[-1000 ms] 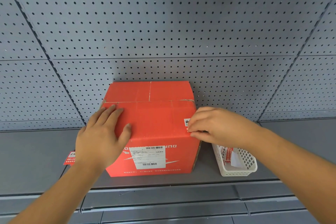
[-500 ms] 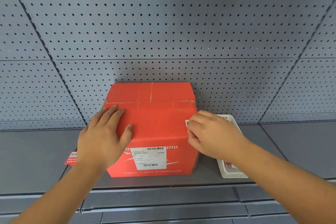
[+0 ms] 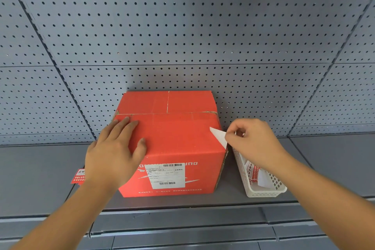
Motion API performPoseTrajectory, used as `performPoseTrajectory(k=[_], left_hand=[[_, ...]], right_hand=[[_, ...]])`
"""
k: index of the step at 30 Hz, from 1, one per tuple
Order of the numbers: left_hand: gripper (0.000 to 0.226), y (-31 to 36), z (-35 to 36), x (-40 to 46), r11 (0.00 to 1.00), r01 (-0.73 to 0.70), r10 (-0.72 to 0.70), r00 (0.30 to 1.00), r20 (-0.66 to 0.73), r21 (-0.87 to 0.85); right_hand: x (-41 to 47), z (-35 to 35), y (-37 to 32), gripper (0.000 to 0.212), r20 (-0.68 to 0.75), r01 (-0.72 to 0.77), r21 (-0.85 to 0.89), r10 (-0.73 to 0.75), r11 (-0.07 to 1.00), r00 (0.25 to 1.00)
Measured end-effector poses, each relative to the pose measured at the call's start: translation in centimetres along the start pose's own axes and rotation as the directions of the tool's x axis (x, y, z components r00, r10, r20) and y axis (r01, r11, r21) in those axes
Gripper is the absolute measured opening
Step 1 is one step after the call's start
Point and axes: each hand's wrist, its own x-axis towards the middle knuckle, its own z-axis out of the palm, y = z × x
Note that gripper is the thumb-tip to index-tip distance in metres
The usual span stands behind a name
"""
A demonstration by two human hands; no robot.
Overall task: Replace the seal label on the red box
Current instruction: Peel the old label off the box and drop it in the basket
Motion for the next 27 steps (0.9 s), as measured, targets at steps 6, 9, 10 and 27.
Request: performPoseTrajectory(k=[6, 9, 10, 27], left_hand=[[0.061, 0.0, 0.0, 0.0, 1.0, 0.001, -0.001, 1.0, 0.001, -0.004], [0.061, 0.1, 0.0, 0.0, 1.0, 0.001, -0.001, 1.0, 0.003, -0.008], [0.061, 0.1, -0.1, 0.0, 1.0, 0.0, 0.0, 1.0, 0.002, -0.01], [0.061, 0.1, -0.3, 0.0, 1.0, -0.001, 0.001, 1.0, 0.029, 0.0]], right_hand=[[-0.1, -1.0, 1.0, 0.022, 0.035, -0.13, 0.167, 0.125, 0.977, 0.991], [0.0, -1.3, 1.9, 0.018, 0.05, -0.18, 0.218, 0.173, 0.959, 0.984], [-0.1, -1.3, 2.2, 0.018, 0.051, -0.197, 0.234, 0.19, 0.952, 0.98], [-1.6, -1.4, 6.0, 0.014, 0.07, -0.423, 0.436, 0.439, 0.794, 0.896]])
